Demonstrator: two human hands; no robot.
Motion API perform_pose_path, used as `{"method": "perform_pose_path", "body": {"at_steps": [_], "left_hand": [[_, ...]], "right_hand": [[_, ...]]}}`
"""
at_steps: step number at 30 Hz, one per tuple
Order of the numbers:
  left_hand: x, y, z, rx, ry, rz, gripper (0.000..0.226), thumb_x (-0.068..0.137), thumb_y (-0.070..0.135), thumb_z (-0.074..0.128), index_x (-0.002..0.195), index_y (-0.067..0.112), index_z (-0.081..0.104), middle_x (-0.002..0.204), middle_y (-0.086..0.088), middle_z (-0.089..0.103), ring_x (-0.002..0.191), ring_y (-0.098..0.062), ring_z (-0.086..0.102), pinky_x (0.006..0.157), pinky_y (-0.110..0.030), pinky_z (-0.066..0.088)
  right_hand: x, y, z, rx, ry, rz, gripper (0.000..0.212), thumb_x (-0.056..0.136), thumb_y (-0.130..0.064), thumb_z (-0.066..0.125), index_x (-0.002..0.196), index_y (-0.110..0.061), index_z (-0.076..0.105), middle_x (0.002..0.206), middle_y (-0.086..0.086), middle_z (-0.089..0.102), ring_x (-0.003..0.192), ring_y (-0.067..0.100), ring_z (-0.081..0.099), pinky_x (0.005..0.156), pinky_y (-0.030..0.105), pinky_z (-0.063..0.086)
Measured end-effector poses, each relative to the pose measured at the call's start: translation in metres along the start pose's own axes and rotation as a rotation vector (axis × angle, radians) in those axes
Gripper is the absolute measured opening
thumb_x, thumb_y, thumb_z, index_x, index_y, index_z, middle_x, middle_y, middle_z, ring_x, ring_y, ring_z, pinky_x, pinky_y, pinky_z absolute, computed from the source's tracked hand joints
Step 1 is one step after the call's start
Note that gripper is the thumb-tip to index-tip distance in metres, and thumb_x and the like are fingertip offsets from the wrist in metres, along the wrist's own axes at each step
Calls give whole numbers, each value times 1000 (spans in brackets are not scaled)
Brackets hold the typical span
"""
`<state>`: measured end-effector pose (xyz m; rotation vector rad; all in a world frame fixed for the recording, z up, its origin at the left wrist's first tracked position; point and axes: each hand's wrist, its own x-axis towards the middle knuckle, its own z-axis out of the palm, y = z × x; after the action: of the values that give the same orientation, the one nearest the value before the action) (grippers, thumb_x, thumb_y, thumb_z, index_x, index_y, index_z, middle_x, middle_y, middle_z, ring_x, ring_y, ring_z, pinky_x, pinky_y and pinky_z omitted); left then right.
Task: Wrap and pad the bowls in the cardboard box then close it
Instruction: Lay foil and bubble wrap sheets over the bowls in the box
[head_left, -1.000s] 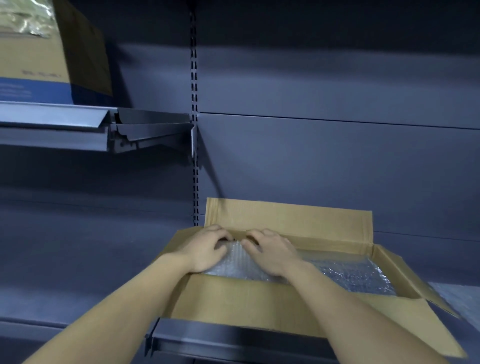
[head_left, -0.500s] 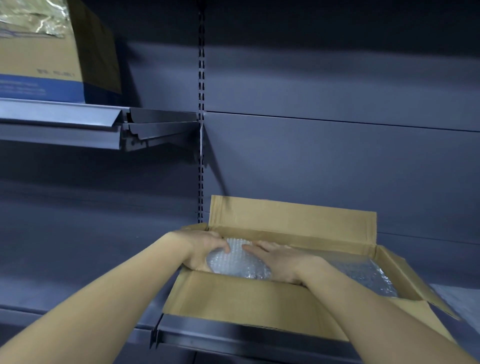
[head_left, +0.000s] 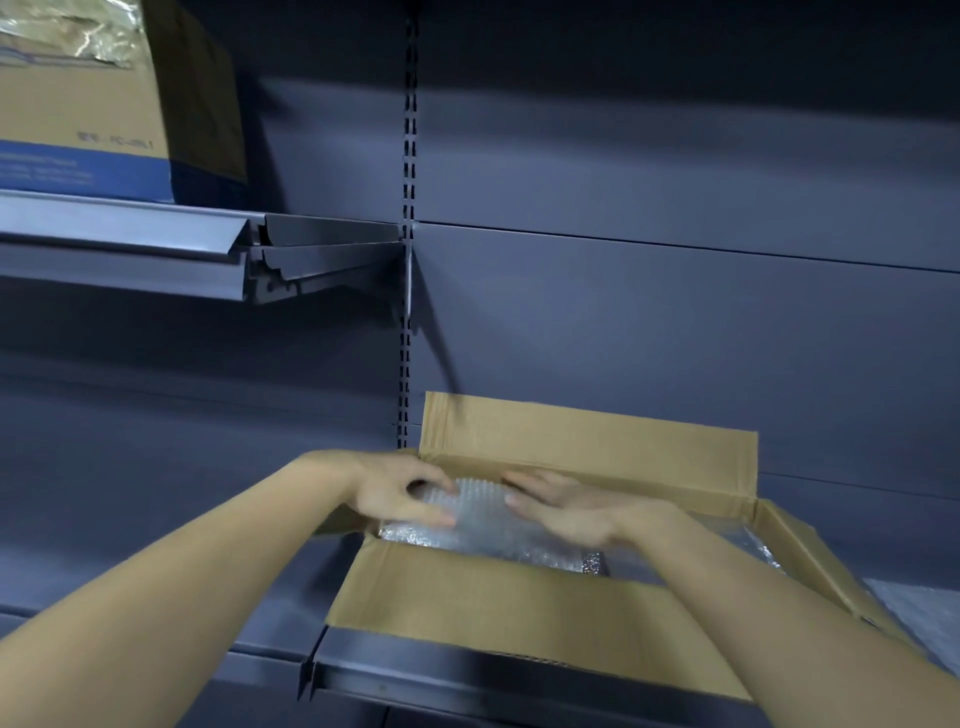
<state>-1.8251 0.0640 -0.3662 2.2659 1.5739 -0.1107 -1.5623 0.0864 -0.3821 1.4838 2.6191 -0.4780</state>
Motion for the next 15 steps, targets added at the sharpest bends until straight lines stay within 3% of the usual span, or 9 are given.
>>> {"method": "perform_pose_path", "body": {"at_steps": [2,5,10,13,15], "left_hand": [[1,5,1,-81,194,-8,51,98,60,35,136,30,53,142,9,50,132,-14,44,110,-31,33],[5,19,12,33,416,-37,41,105,35,31,140,23,50,146,4,47,134,-17,42,109,-33,35],[19,40,41,26,215,-76,37,101,21,40,135,11,50,142,-12,46,124,-28,46,104,-36,39],[19,38,41,-44,121,-98,50,105,22,34,154,15,26,163,-6,17,149,-25,18,120,-36,19],[20,36,42,-38,43,-120,54,106,26,29,158,22,12,166,-1,-2,152,-24,-3,123,-39,5]], "right_hand": [[4,-2,-5,-16,82,-33,79,86,-79,13,154,-40,8,163,-14,6,150,10,6,122,37,8],[11,-14,2,-104,183,-48,62,101,-55,23,156,-28,13,163,-8,14,149,12,14,120,32,14],[25,-22,31,-66,104,-47,61,102,-52,23,156,-27,10,163,-1,12,149,19,11,119,41,17],[27,-20,36,-84,18,-15,66,98,-62,17,155,-35,-1,164,-4,-1,151,18,0,121,46,8],[29,-18,38,-105,-3,-9,67,97,-64,16,154,-36,-3,164,-3,-5,151,18,-4,121,46,4]]}}
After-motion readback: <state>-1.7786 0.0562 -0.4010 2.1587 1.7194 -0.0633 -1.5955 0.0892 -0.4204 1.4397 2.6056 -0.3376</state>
